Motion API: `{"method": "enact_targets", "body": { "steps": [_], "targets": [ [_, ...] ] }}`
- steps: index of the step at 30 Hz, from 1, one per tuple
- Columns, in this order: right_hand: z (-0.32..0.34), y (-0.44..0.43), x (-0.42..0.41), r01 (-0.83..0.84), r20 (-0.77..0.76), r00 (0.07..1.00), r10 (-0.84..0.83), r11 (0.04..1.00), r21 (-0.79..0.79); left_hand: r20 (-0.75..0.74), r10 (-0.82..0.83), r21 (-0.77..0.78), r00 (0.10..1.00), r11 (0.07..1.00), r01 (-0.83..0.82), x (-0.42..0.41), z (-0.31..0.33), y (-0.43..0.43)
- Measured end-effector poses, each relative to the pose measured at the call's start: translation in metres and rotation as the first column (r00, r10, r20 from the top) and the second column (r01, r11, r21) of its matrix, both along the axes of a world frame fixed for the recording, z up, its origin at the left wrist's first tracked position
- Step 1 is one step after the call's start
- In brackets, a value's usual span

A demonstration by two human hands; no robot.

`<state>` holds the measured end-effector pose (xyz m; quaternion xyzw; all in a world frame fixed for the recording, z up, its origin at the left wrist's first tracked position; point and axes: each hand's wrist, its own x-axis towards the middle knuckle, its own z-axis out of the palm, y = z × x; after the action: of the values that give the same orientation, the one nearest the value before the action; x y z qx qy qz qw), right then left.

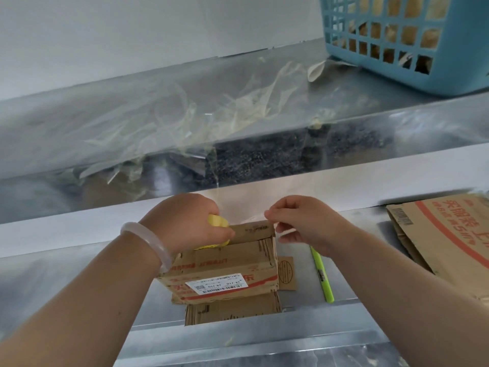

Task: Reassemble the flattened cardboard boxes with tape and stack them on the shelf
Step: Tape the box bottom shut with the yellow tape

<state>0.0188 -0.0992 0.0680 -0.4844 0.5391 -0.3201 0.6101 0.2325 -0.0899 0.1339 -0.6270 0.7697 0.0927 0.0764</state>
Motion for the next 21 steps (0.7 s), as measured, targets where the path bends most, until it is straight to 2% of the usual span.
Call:
{"method": "enact_targets", "body": {
  "steps": [2,5,10,13,15,19,21],
  "targets": [
    [-0.009,0.006,-0.002,0.043,0.169,0.984,-0.063,0.992,0.122,0.004,0.011,-0.007,1.0,1.0,-0.011,0.0,0.0,0.0],
    [-0.015,0.014,-0.005,0.106,0.313,0.935,-0.165,0.975,0.196,-0.007,0.037,-0.014,0.999,0.999,-0.037,0.0,0.001,0.001],
    [-0.018,0.021,-0.008,0.184,0.388,0.888,-0.247,0.964,0.192,0.006,0.032,-0.008,0.999,0.999,-0.032,-0.004,0.001,0.003],
    [-0.025,0.024,-0.006,0.172,0.423,0.868,-0.259,0.957,0.232,0.002,0.028,0.012,1.0,1.0,-0.028,-0.002,-0.001,0.002],
    [-0.032,0.025,-0.003,0.165,0.442,0.857,-0.264,0.954,0.25,-0.049,0.042,0.036,0.998,0.999,-0.04,0.004,0.0,0.002],
    [-0.039,0.024,-0.003,0.205,0.481,0.812,-0.33,0.933,0.295,-0.323,0.112,0.14,0.94,0.988,-0.07,0.018,0.001,-0.002],
    [-0.042,0.024,-0.006,0.203,0.499,0.797,-0.341,0.928,0.312,-0.4,0.133,0.182,0.907,0.981,-0.063,0.022,-0.001,-0.003]
  ]
}}
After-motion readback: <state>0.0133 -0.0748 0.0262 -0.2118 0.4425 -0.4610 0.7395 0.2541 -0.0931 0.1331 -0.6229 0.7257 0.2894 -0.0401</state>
